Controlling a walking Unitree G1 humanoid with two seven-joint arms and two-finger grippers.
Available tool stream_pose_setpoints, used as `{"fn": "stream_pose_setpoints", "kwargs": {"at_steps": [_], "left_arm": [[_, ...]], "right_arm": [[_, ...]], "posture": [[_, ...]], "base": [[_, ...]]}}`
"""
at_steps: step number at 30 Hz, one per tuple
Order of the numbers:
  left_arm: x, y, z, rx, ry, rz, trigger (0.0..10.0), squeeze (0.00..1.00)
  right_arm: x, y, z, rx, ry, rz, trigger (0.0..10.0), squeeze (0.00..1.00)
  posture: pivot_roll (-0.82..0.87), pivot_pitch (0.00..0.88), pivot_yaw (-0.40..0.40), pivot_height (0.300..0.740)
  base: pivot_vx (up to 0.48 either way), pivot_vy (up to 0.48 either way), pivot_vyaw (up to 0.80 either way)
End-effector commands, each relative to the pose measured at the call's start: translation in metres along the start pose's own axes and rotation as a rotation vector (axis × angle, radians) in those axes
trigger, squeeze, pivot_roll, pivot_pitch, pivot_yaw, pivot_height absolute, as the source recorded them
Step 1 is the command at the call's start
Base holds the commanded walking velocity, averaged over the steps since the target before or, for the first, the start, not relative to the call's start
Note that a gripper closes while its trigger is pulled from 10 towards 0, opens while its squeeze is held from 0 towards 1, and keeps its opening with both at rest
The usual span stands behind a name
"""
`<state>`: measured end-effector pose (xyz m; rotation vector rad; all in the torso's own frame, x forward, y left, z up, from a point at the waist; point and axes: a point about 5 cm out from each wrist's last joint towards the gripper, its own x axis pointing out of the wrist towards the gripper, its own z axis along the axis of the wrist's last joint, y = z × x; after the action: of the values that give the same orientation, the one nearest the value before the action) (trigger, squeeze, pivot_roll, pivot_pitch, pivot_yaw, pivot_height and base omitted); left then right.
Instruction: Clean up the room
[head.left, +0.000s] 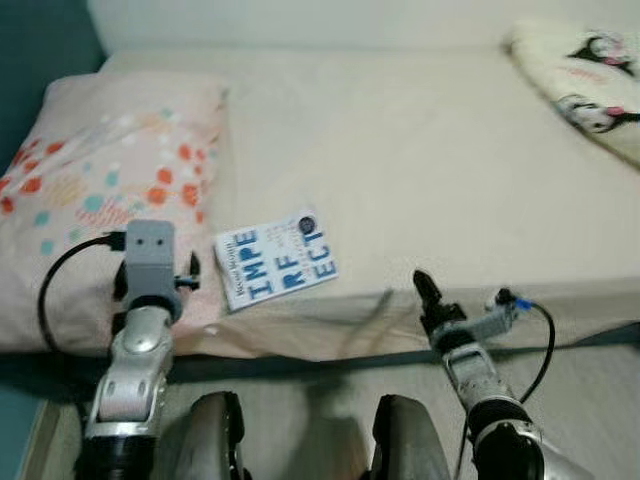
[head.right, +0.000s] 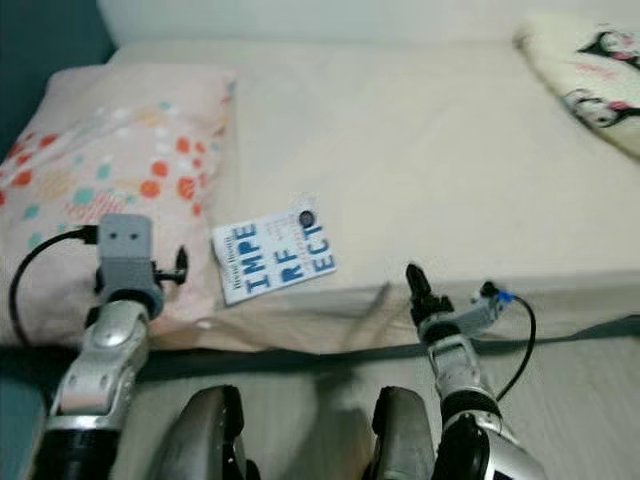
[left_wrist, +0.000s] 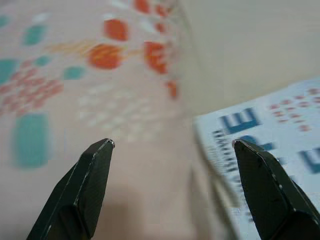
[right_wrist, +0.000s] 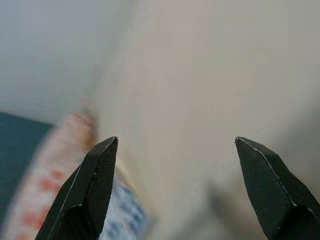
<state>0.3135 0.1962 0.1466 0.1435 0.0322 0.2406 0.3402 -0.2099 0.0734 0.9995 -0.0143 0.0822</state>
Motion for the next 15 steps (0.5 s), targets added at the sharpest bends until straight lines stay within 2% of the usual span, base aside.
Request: {"fn": "stream_pose_setpoints", "kwargs": {"at_steps": [1,2,4,7,11,15], "left_arm": [[0.001,-0.003,-0.013,-0.020,0.045,-0.011,10.0,0.00],[0.003,-0.005,-0.017,-0.029,0.058,-0.017,10.0,0.00],[0.006,-0.009,-0.021,-0.064,0.072,-0.029,10.0,0.00],[0.005,-0.012,-0.021,-0.083,0.051,-0.046,10.0,0.00],[0.007,-0.020,-0.025,-0.098,0.026,-0.069,10.0,0.00],[0.008,-0.023,-0.028,-0.096,0.041,-0.077,10.0,0.00]], "right_arm": [[0.008,0.013,0.005,0.001,-0.018,0.078,10.0,0.00],[0.014,0.022,0.007,0.000,-0.024,0.119,10.0,0.00],[0.023,0.037,0.008,-0.009,-0.025,0.175,10.0,0.00],[0.027,0.044,0.007,-0.014,-0.020,0.201,10.0,0.00],[0.035,0.059,0.003,-0.040,0.014,0.256,10.0,0.00],[0.036,0.062,0.002,-0.044,0.018,0.263,10.0,0.00]], "posture": [[0.00,0.014,-0.041,0.579],[0.00,0.000,-0.042,0.584],[0.01,0.000,-0.047,0.594],[0.01,0.000,-0.051,0.599],[0.00,0.000,-0.051,0.618],[0.00,0.000,-0.049,0.628]], "base": [[0.000,0.000,0.00],[0.000,0.000,0.00],[-0.459,0.000,0.00],[-0.480,0.000,0.00],[0.000,0.000,0.00],[0.000,0.000,0.00]]}}
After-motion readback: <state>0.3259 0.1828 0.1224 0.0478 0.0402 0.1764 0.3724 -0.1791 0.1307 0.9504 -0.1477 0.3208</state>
